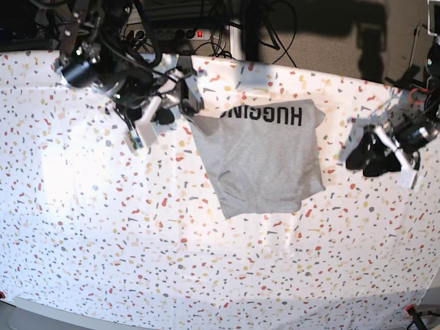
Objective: Fold the T-shirt properly
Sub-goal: 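Release the shirt and raise both grippers away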
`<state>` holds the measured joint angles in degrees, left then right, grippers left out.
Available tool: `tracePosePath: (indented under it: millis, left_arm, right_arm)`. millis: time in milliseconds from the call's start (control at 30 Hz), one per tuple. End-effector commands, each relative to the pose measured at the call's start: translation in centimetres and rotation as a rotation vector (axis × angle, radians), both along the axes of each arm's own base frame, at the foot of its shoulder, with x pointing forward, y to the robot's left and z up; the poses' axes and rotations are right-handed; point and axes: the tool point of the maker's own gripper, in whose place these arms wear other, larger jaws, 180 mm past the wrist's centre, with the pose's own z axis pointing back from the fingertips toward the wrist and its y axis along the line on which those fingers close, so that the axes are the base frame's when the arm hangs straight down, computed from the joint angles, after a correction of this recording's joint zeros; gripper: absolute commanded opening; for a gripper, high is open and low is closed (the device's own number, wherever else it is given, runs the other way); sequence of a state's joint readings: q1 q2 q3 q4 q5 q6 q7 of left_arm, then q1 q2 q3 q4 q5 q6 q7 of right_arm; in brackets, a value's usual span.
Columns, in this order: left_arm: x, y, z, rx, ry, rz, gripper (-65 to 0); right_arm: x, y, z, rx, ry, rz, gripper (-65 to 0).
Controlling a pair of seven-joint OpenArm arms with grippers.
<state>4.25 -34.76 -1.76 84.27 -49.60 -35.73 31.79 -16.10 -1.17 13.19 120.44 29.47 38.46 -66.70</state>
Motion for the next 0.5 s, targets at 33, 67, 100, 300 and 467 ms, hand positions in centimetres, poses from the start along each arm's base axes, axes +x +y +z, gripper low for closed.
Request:
tracePosePath:
  millis: [33,67,100,300,467]
  left_arm:
    - [-0.7,0.5,1.5,0.013,-0.029,0.004,-33.0]
    - [-1.5,0.6,1.5,0.018,-0.022,0.009,-33.0]
    - [-2.3,0.8,1.6,0.022,-0.021,0.013,-33.0]
    - [-7.3,4.2,1.2,0.073,0.031,0.093,-33.0]
    - [-12.8,7.7,-1.2,0.161,0.161,0.16,-33.0]
  right_arm:
    - [-1.3,-0.3,0.9,0.005,-0.022,-0.013,-35.4]
    - [-2.2,-0.7,0.8,-0.004,-0.008,-0.025,-35.4]
    - [-3.1,-1.0,0.6,-0.009,0.009,-0.038,-35.4]
    - [-8.5,-2.1,-0.4,0.01,0.116,-0.16,-35.4]
    - [-13.8,-2.7,-1.9,0.017,0.241,-0.235,-35.4]
